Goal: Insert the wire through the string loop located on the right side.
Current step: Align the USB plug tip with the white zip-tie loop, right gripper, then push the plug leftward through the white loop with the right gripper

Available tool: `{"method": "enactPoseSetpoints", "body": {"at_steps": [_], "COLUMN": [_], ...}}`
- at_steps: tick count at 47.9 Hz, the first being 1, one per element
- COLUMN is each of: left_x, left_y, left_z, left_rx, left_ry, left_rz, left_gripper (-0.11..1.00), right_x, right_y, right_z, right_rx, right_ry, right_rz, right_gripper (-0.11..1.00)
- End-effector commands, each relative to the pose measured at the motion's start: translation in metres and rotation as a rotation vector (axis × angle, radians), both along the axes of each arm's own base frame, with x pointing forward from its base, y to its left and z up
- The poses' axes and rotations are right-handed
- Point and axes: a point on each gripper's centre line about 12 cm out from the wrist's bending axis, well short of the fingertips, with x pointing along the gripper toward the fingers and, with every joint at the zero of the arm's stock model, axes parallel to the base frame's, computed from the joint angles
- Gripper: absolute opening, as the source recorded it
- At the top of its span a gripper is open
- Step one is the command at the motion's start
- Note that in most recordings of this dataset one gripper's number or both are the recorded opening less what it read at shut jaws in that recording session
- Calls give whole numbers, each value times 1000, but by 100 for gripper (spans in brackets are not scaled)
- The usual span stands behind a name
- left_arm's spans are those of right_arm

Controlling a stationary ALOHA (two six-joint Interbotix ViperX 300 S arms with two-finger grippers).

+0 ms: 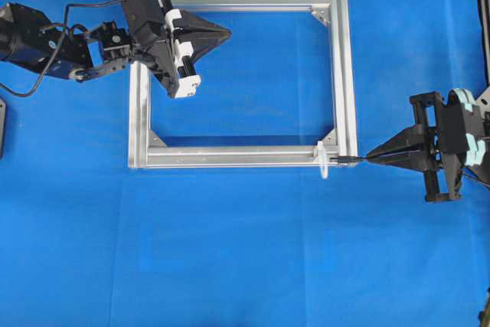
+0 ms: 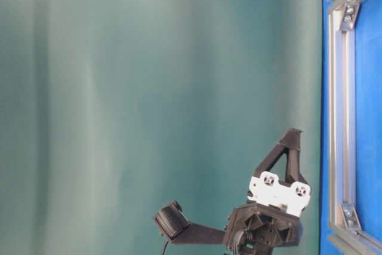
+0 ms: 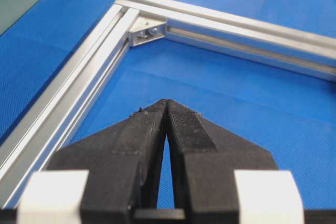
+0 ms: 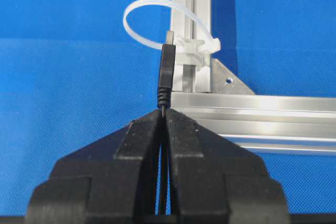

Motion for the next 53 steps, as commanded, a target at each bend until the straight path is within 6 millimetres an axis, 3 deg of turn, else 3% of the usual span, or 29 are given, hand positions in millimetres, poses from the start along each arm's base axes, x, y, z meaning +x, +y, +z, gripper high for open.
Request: {"method": "enactPoseSetpoints", "body": {"at_steps": [1,33,53], "left_x": [4,4,4], "left_y": [0,0,0], "left_z": [18,17,18], "left_rx": [18,17,18], "left_ry": [-56,-54,-57], "left_rz": [-5,-5,-5], "left_gripper": [0,0,0], "right_x": [4,6,41], "right_y": [0,1,5], "right_z": [4,4,4], "right_rx": [3,1,-18], "right_ry": [-21,-13,-50], "right_rz": [-3,-3,-24], "right_gripper": [-3,-3,-3]}}
